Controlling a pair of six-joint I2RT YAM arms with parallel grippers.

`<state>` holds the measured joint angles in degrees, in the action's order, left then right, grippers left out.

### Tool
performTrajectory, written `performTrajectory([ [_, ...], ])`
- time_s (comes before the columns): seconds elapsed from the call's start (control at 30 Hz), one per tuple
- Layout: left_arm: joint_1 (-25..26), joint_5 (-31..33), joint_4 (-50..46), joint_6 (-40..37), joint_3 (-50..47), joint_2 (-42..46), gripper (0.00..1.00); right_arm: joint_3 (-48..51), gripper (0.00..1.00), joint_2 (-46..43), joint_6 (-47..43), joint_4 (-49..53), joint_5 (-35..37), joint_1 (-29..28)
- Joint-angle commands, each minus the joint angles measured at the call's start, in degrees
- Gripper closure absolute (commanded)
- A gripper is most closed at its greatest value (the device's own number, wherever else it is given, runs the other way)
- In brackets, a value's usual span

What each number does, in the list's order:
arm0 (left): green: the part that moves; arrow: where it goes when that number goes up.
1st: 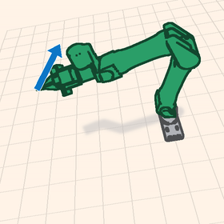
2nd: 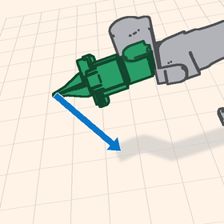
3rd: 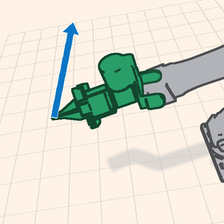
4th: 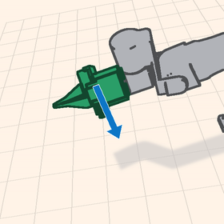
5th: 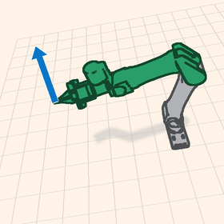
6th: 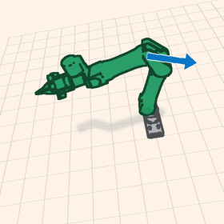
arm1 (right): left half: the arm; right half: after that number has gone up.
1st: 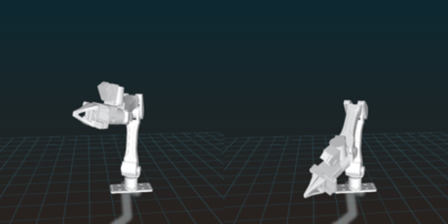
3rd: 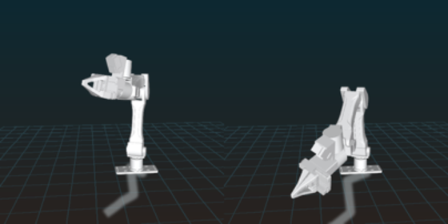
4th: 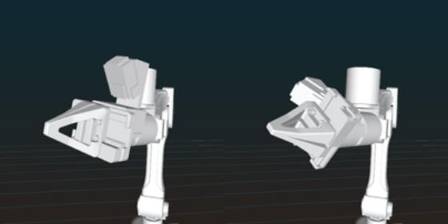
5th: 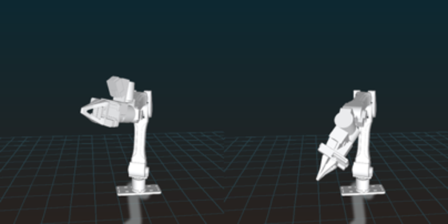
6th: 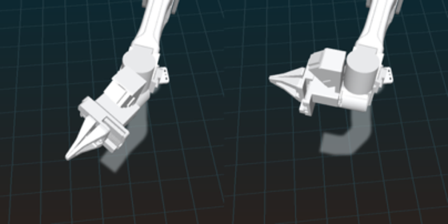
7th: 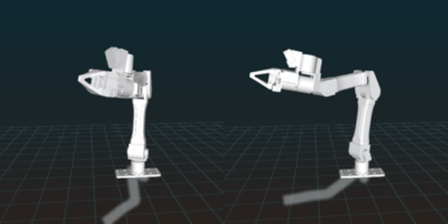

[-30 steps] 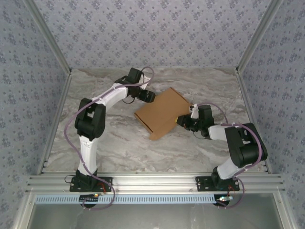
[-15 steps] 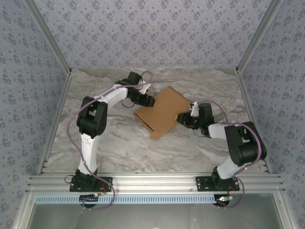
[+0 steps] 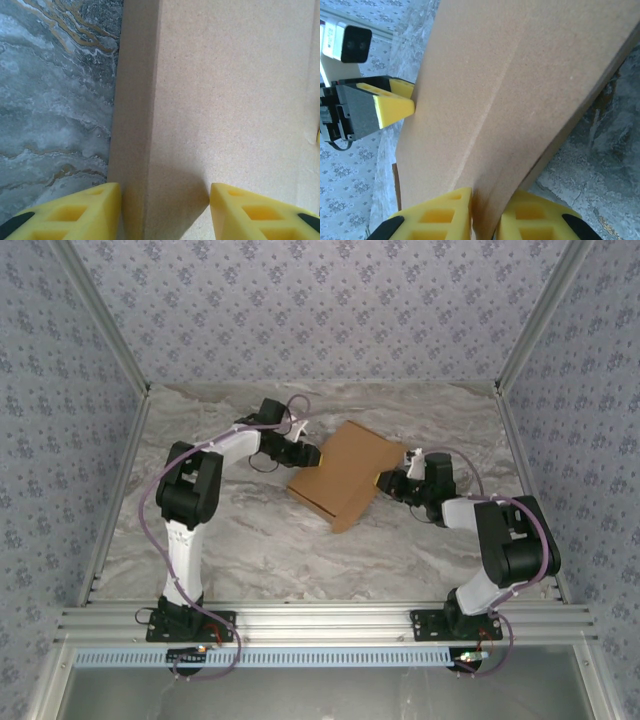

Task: Fold the paper box

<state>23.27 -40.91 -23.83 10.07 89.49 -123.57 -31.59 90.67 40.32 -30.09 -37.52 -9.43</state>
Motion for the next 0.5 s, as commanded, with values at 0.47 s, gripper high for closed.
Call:
performTrajectory([
  [0.47, 2.6, -7.1, 0.6, 3.9, -3.0, -0.5, 0.6, -2.7, 0.88, -7.7, 0.1, 1.2, -0.4, -0.4],
])
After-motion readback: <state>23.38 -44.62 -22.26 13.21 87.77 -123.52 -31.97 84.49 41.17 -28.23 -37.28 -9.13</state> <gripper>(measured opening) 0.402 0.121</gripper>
